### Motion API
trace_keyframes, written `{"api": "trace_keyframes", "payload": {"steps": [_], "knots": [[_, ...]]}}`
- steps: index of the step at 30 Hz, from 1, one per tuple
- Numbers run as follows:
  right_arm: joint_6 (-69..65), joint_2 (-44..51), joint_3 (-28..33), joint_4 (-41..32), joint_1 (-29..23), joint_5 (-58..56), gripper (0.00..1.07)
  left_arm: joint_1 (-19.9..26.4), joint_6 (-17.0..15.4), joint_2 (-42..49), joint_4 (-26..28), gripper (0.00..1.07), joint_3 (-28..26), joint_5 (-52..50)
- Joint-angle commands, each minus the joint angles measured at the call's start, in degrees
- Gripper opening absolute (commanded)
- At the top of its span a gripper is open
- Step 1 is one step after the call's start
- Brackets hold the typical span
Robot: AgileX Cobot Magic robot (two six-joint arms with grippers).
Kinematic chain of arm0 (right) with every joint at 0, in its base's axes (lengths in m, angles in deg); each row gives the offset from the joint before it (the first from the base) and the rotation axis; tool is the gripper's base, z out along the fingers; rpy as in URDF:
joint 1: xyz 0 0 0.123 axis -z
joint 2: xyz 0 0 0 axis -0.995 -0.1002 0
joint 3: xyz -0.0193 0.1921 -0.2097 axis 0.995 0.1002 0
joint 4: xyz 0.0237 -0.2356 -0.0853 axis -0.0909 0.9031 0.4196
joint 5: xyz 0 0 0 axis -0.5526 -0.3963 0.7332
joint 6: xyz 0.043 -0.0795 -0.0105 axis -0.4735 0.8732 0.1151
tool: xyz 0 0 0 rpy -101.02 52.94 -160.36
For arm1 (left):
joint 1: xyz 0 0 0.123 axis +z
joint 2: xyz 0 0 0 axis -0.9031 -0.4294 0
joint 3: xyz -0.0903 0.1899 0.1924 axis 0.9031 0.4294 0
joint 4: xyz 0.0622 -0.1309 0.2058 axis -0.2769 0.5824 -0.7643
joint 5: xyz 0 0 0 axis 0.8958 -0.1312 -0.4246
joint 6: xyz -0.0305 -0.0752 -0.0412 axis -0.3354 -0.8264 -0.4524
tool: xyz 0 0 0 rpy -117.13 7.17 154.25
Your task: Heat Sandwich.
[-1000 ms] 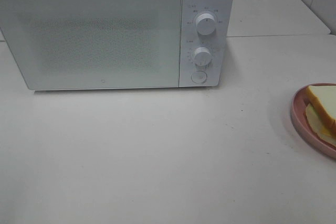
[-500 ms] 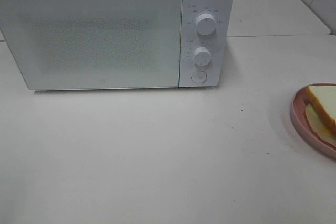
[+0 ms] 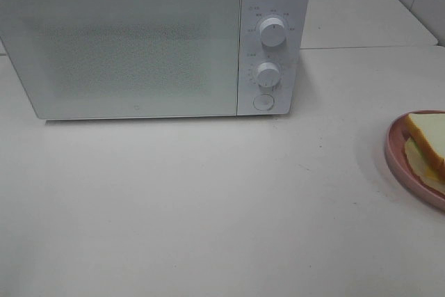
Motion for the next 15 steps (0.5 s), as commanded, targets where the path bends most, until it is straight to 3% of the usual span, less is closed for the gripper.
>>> {"api": "trace_keyframes", "payload": {"steps": [1, 15], "knots": [[-0.2, 1.4, 0.1, 0.0, 0.2, 0.7, 0.61, 0.0, -0.4, 1.3, -0.3, 0.78, 0.1, -0.1], [-0.2, 1.4, 0.1, 0.0, 0.2, 0.7, 0.61, 0.0, -0.4, 1.3, -0.3, 0.78, 0.1, -0.1]]}}
